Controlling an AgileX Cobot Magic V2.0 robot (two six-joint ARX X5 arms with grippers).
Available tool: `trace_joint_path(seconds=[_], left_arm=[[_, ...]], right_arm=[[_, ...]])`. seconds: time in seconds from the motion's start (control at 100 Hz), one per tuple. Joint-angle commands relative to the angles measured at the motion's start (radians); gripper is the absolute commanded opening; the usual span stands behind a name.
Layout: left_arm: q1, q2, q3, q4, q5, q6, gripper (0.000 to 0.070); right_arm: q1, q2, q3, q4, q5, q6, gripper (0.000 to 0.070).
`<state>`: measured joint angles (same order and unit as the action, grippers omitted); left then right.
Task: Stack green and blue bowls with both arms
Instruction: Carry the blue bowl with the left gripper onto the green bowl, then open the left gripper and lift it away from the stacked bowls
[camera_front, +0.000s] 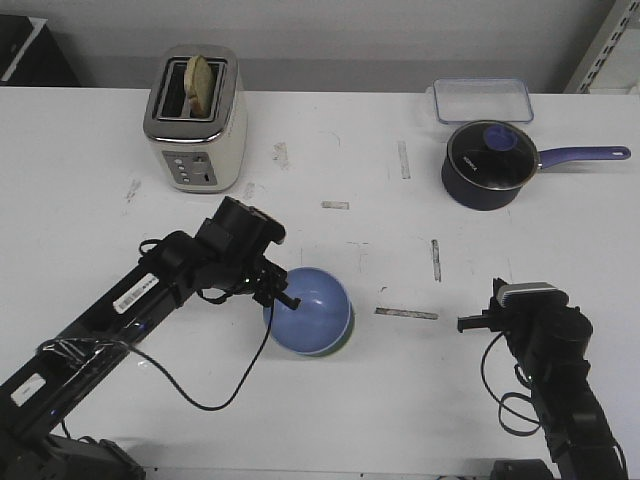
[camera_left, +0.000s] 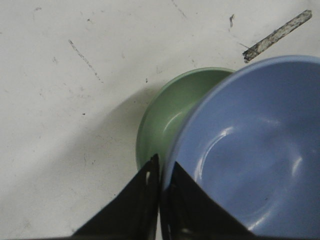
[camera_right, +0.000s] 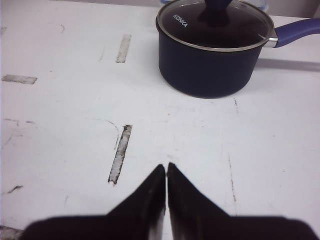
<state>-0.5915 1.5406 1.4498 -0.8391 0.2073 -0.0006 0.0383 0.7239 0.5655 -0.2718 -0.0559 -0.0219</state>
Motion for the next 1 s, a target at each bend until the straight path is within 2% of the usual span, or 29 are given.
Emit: trace_joint_path(seconds=[0.0,0.37,0.47,0.53,0.63,0.76,0.87,0.99], left_arm=[[-0.006,0.041,0.016,0.006,-0.001,0.012,0.0],[-0.008,0.135,0.016,0.022,-0.001,0.013,0.0001],[-0.011,0.135,0.016,0.035,-0.001,0.012,0.002],[-0.011,0.135,0.016,0.039,0.0,0.012,0.011],[-0.013,0.135,0.016,0.038,0.0,0.011,0.0347],[-0.013,0.134,0.019,0.04,-0.001,-0.014,0.0577],[-0.013,0.134,0.05,0.01,-0.001,-0.042,0.0699],[-0.01,0.134,0.125,-0.043,-0.001,-0.04,0.0692]], right_arm=[[0.002,0.004,0.008,0.009,0.0,-0.005,0.0],[0.002,0.004,0.008,0.009,0.0,-0.005,0.0],[0.002,0.004,0.008,0.009,0.0,-0.005,0.0],[0.002,0.004,0.008,0.009,0.0,-0.005,0.0],[0.002,0.004,0.008,0.009,0.0,-0.005,0.0],[0.002,0.004,0.008,0.009,0.0,-0.005,0.0],[0.002,0.004,0.008,0.009,0.0,-0.005,0.0],[0.002,0.004,0.008,0.009,0.0,-0.005,0.0]])
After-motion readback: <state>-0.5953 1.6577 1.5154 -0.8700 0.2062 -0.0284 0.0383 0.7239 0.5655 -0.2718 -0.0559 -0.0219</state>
